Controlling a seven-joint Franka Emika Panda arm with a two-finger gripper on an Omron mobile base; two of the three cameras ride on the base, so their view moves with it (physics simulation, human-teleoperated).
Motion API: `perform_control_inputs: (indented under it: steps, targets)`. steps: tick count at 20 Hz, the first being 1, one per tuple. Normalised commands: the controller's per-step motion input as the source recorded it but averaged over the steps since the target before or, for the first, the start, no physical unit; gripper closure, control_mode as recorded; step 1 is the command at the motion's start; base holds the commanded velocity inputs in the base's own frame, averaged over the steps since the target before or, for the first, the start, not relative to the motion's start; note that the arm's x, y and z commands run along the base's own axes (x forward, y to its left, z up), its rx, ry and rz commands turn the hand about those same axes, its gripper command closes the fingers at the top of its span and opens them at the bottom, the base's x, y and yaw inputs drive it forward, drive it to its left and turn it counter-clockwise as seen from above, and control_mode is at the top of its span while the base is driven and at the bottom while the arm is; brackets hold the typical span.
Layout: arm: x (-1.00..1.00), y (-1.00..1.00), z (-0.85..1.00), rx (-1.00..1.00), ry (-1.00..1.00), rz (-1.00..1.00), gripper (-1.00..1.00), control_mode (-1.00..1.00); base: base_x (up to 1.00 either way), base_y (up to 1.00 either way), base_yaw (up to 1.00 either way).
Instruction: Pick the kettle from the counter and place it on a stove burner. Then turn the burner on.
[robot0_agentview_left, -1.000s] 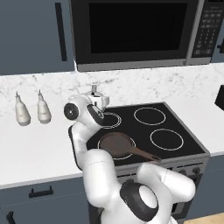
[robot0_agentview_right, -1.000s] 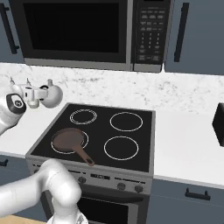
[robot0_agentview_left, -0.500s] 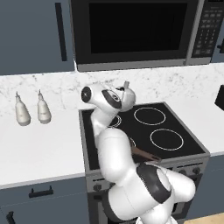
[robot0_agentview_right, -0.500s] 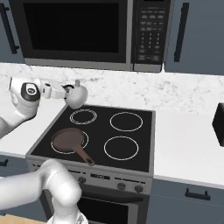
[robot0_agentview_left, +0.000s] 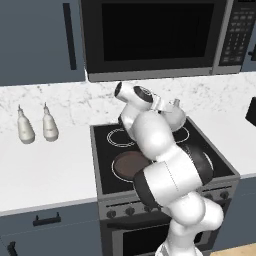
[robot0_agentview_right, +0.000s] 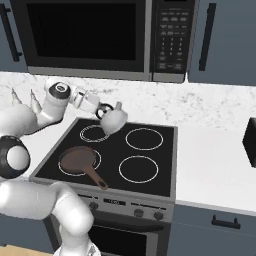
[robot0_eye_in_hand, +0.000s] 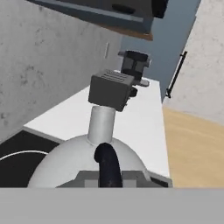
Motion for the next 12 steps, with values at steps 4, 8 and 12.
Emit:
perform_control_inputs:
  steps: [4, 8, 12]
  targets:
    - [0.08, -1.00, -0.33, 0.04, 0.41, -0.37, 1.00, -1.00, 0.00, 0.00, 0.00]
    - [-0.01, -1.00, -0.51, 0.03, 0.48, -0.36, 1.00, -1.00, 0.00, 0.00, 0.00]
    - [-0.49, -1.00, -0.81, 0.17, 0.22, -0.20, 1.00, -1.00, 0.00, 0.00, 0.00]
